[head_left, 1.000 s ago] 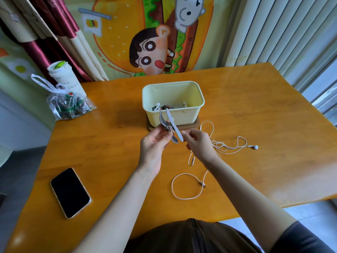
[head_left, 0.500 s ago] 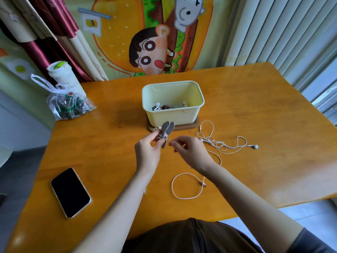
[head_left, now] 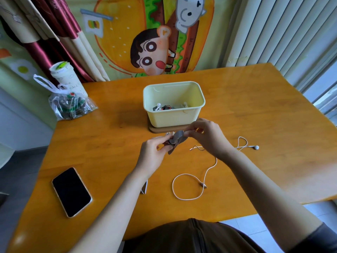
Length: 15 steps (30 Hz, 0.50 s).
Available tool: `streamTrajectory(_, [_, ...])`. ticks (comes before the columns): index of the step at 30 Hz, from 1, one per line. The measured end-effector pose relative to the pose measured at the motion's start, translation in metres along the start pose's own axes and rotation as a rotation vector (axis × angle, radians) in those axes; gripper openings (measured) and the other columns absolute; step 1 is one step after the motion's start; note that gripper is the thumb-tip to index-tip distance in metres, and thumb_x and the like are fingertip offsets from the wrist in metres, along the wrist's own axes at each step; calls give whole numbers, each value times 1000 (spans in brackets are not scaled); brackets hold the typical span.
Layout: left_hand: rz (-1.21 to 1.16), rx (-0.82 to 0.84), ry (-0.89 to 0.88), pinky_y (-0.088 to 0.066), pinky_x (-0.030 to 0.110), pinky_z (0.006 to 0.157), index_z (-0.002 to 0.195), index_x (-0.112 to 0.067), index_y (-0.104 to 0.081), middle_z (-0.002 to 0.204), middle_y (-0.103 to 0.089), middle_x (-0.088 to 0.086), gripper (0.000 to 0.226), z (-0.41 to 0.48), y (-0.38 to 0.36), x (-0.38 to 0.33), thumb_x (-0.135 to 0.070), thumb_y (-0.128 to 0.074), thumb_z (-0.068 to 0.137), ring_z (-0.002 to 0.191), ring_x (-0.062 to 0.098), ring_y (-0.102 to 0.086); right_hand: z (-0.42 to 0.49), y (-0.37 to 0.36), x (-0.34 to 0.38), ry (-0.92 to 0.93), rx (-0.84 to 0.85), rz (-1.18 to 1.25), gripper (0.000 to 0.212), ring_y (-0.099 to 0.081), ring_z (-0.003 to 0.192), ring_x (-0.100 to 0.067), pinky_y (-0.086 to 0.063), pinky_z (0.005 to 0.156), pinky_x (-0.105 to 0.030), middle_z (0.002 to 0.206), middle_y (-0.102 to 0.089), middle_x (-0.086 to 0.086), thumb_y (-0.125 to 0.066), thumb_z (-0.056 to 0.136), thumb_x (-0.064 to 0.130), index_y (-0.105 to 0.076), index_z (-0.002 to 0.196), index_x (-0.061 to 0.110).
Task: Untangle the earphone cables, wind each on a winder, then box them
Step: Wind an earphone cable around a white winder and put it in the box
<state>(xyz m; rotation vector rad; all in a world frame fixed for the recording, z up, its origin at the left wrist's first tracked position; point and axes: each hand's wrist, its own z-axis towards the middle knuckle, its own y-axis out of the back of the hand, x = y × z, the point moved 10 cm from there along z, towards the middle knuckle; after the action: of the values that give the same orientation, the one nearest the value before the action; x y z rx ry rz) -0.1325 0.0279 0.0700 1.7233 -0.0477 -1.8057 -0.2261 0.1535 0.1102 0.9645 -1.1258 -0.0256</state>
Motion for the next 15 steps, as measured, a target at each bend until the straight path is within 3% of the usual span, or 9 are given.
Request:
streamTrajectory(4, [-102,103,18,-43,6,82,112,-34,-59,109,-62,-17,50,-1,-4,-4,5,-67,82,111,7,-58,3,-2,-7,-29,65,77,14,-57,67,-8,-45,62,-21,86,-65,-5,-68,84,24,-72,83,11])
streamTrajectory(7, [-195,153,1,-45,10,87,102,-39,-64,107,-63,-26,50,-3,-9,-14,6,-66,82,115,2,-57,3,-2,-14,-68,79,154,16,-60,59,-2,-49,58,-16,73,-67,-4,-67,85,24,-70,81,9])
streamTrajectory(10, [-383,126,32,-50,20,90,106,-31,-67,104,-71,-16,44,0,-11,-17,6,-66,82,106,7,-64,-1,-7,-19,-123,77,269,23,-63,60,-7,-52,61,-23,67,-66,-5,-64,88,23,-71,82,1])
streamTrajectory(15, [-664,57,121,-52,21,77,112,-17,-66,103,-73,-6,35,1,-18,-17,2,-63,83,97,11,-66,-10,-21,-22,-235,18,529,26,-51,49,1,-43,51,-12,56,-58,8,-58,92,23,-68,78,3])
